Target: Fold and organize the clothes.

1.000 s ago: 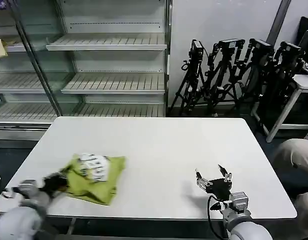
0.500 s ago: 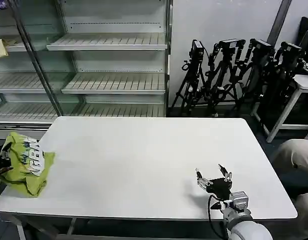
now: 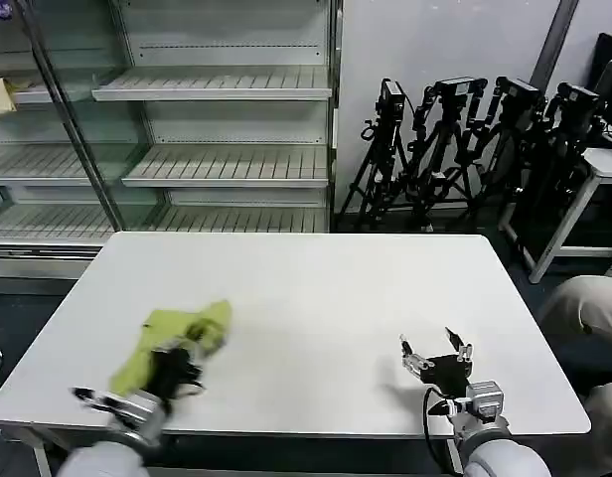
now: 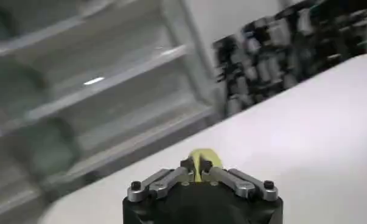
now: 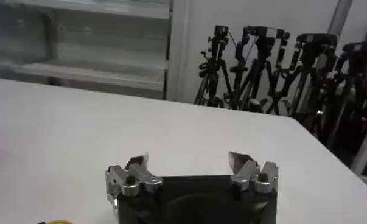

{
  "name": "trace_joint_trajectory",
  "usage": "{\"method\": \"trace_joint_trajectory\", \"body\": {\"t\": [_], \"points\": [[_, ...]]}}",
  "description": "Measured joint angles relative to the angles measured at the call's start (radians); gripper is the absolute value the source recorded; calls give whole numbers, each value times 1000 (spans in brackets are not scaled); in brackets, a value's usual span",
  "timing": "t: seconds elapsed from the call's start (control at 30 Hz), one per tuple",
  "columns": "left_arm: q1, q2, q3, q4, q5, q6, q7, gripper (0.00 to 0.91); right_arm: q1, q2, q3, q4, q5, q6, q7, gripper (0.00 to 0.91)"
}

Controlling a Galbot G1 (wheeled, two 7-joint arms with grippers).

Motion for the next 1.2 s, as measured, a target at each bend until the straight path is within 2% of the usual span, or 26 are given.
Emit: {"method": "trace_joint_trajectory", "body": {"t": [0.17, 0.37, 0.4, 0.43, 0.67, 0.87, 1.2], "points": [[-51, -79, 173, 35, 78, -4, -19, 10, 11, -5, 25, 2, 5, -1, -2, 907], [-135, -146, 286, 94, 113, 6, -44, 20, 43, -7, 47, 14, 3, 9, -14, 907], [-148, -156, 302, 100, 114, 9, -48, 645, 52, -8, 48, 15, 2, 10, -16, 907], [-159, -163, 317, 105, 114, 12, -51, 907, 62, -9, 48, 16, 1, 10, -20, 907], [-227, -221, 408, 127, 68, 31, -79, 907, 151, -2, 28, -2, 4, 15, -39, 907], [-264, -238, 439, 115, -43, 29, -91, 907, 213, 9, 11, -33, 3, 17, -47, 907], [-316, -220, 380, 106, -135, -6, -82, 907, 253, 16, -1, -60, -18, 19, -66, 907]]}}
